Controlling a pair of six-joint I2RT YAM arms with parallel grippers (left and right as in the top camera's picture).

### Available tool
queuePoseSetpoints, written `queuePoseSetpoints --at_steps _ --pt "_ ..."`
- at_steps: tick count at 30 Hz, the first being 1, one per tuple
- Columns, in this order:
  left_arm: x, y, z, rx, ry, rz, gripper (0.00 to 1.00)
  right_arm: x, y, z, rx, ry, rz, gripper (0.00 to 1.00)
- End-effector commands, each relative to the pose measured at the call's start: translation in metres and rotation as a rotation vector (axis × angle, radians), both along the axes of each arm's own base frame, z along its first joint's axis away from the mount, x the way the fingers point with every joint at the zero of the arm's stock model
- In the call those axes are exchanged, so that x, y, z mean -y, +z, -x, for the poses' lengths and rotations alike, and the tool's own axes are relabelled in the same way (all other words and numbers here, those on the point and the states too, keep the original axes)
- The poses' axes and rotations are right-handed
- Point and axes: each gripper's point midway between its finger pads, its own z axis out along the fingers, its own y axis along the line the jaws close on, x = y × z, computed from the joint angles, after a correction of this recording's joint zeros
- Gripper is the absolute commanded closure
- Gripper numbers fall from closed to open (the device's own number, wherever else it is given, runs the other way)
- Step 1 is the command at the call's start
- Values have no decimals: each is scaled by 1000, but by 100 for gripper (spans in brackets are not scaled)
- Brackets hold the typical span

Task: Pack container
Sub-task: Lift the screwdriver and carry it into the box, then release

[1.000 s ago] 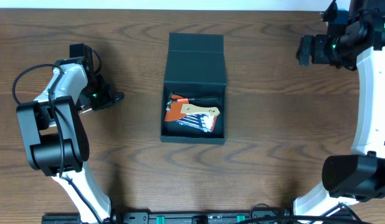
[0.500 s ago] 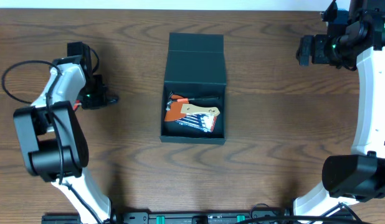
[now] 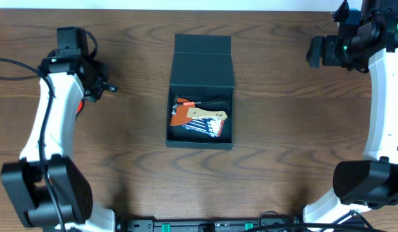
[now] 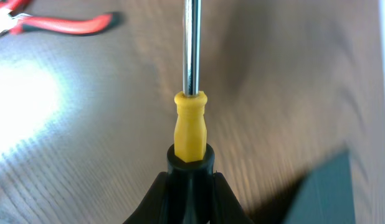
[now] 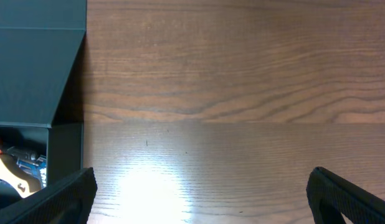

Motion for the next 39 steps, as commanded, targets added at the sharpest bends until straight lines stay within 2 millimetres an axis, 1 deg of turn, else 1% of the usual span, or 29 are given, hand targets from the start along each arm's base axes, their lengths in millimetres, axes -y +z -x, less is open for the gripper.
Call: queuePoseSetpoints --at_steps 1,4,7,11,14,17,20,23,27,30,34,39 --pt "38 43 -7 111 -311 -66 94 1 -3 0 -7 7 6 1" --pt "68 57 -3 143 -496 -127 94 2 -3 -2 1 7 7 1" --pt "107 68 1 183 -790 -238 94 2 -2 -2 3 7 7 1" --pt "155 71 15 223 -1202 -405 94 2 -2 -2 3 7 7 1" --pt "182 71 26 254 -1472 -521 94 2 -2 -2 2 7 7 1" --pt "204 69 38 283 -1718 -630 94 2 -2 -2 2 7 7 1" --pt "220 68 48 310 -1888 -707 94 2 -2 -2 3 7 7 1" --pt "231 68 54 331 -1981 -747 94 2 -2 -2 3 12 9 1" --pt "236 61 58 319 -2010 -740 94 2 -2 -2 3 18 12 1" --pt "235 49 60 288 -2031 -726 94 2 -2 -2 3 20 13 1" --pt "233 28 63 218 -2058 -683 94 2 -2 -2 3 20 13 1" --pt "232 -3 64 123 -2093 -623 94 2 -3 -2 2 20 13 1"
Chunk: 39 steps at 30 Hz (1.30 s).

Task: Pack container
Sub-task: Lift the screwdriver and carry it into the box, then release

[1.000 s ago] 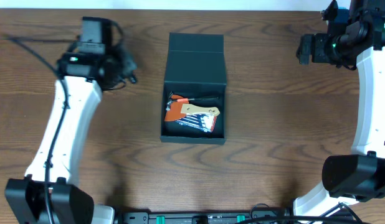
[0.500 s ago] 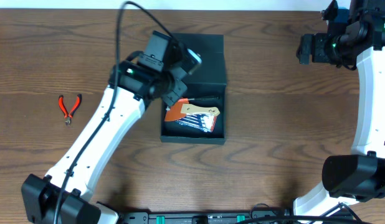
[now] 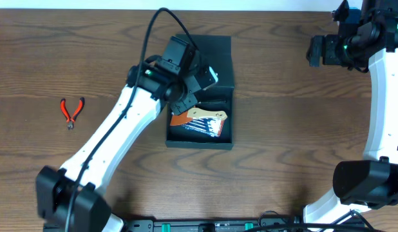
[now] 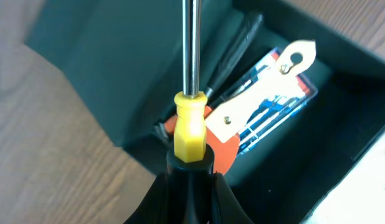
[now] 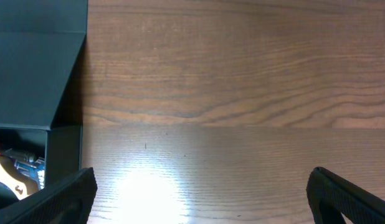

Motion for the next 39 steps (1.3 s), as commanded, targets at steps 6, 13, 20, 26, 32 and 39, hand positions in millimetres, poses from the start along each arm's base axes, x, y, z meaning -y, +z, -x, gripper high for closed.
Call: queuePoseSetpoints --at_steps 6,13,20,26,32,39 --pt "-1 -53 1 -124 -17 -78 94 1 -4 2 -15 10 6 1" --pt "-1 -79 -1 -175 -20 -110 94 1 -4 2 -15 10 6 1" --pt "-2 -101 0 -223 -19 -135 94 1 -4 2 -15 10 6 1" --pt "-1 -114 -3 -235 -19 -143 94 1 -4 2 -15 11 7 1" --pt "-2 -117 -4 -238 -15 -152 53 1 -5 3 -20 14 7 1" --pt "-10 -118 -8 -215 -1 -196 39 1 -5 3 -22 14 7 1"
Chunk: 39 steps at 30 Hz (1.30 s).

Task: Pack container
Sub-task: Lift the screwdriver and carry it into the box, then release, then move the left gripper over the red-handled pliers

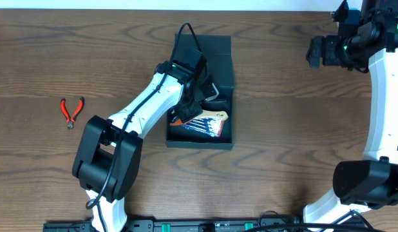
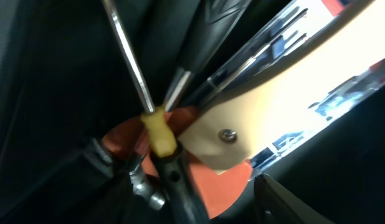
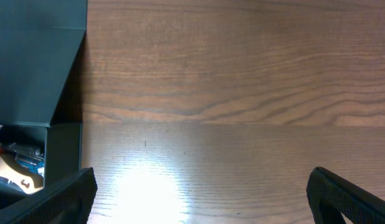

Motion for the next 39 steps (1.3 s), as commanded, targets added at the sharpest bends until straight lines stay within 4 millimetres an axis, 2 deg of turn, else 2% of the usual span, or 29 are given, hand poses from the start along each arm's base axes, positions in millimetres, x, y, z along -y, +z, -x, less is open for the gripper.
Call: queuePoseSetpoints --at_steps 1,6,9,12,14,16,18,20,21,23,26,28,29,33,35,39 --pt "-11 -5 -2 9 9 -52 38 1 -4 1 -12 11 7 1" --pt "-11 -1 -4 21 38 -52 37 1 -4 1 -12 11 7 1" --pt "-11 9 -5 37 107 -30 25 1 -4 1 -12 18 10 1" --pt "-9 37 -8 77 204 17 20 1 -4 1 -12 17 10 1" --pt "-10 64 -6 113 251 53 13 1 -4 1 -12 17 10 1" --pt "-13 93 -2 156 281 93 3 1 -4 1 -12 17 10 1" --pt "-18 124 3 218 301 131 1 1 -4 1 -12 17 10 1" --pt "-32 157 5 301 378 167 1 1 -4 1 -13 17 10 1" --pt "-44 174 5 348 447 190 2 1 -4 1 -13 17 10 1" --pt "-68 197 3 401 589 231 1 1 -4 1 -12 17 9 1" --pt "-123 213 4 427 826 257 1 1 -4 1 -12 17 10 1" --pt "-161 208 9 407 921 205 1 1 -4 1 -11 17 10 1" --pt "-188 202 12 387 990 165 1 1 -4 1 -11 17 10 1" --pt "-262 184 12 350 1270 118 1 1 -3 0 -6 17 11 1" --pt "-296 170 14 318 1333 67 1 1 -3 -1 -4 18 11 1" --pt "-327 138 15 232 1222 -42 2 1 -3 -1 -4 17 11 1"
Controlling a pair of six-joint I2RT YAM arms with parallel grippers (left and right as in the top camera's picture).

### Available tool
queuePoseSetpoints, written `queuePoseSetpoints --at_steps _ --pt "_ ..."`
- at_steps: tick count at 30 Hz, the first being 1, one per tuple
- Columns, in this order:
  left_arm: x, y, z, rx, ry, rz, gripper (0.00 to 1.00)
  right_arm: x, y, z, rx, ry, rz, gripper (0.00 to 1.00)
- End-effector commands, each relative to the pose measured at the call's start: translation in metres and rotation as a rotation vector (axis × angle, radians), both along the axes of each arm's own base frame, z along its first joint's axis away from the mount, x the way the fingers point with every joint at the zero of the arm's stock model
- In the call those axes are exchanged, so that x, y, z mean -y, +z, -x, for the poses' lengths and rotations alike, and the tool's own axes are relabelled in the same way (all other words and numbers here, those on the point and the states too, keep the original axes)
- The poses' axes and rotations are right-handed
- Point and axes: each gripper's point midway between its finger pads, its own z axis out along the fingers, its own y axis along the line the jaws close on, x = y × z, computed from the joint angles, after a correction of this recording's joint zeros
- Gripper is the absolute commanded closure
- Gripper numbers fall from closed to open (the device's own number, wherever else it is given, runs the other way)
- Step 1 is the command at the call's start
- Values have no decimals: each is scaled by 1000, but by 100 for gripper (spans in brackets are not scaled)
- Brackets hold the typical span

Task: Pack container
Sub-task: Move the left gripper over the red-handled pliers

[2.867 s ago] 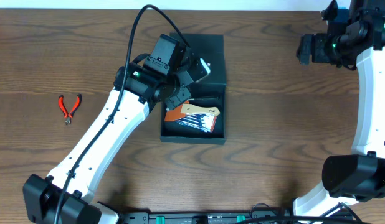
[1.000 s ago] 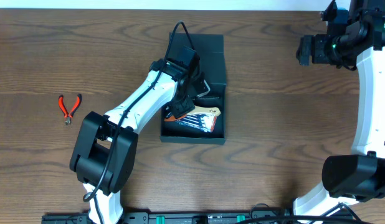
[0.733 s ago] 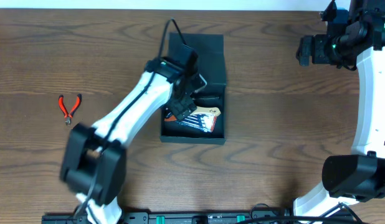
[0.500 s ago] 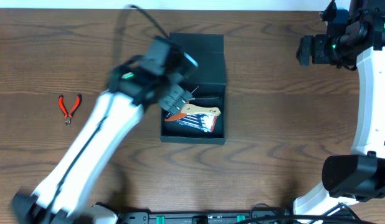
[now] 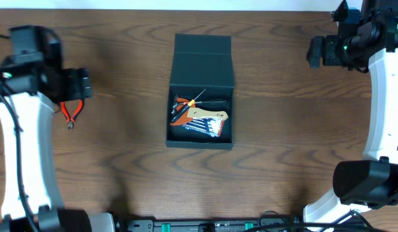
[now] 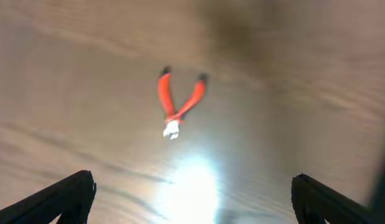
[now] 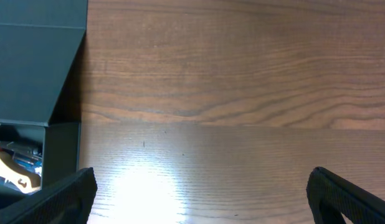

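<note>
A dark open box (image 5: 200,138) sits mid-table, its lid folded back. Inside lie a yellow-handled screwdriver (image 5: 198,100), an orange tool and a card of small tools (image 5: 205,121). Red-handled pliers (image 5: 71,111) (image 6: 178,105) lie on the wood at the left. My left gripper (image 5: 88,84) (image 6: 192,202) hangs open just above the pliers, nothing between its fingers. My right gripper (image 5: 312,51) (image 7: 202,196) is open and empty at the far right, with a corner of the box (image 7: 37,81) in its wrist view.
Brown wooden table (image 5: 295,142) all around. The box's raised lid (image 5: 203,61) stands behind the box. The right arm's base (image 5: 360,183) stands at the right front edge.
My left gripper was down in the box beside the screwdriver. Now it is open over the pliers at the left, and the screwdriver lies in the box. The right arm has not moved.
First my left gripper held the yellow-handled screwdriver at the left, by the pliers. Then it held the screwdriver over the open box, then low inside it. Now the screwdriver rests in the box and the open left gripper is above the pliers.
</note>
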Motion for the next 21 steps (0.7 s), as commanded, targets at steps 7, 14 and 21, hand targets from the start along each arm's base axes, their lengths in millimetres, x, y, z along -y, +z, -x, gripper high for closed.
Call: queuePoseSetpoints --at_steps 7,14,21 --pt "-22 -88 -7 -284 -206 -1 1 1 -4 0 -10 4 3 1" --pt "-19 -144 -14 -395 -277 64 2 1 -4 1 -11 4 3 1" --pt "-12 -159 -26 -379 -401 95 2 1 -5 4 -26 4 1 1"
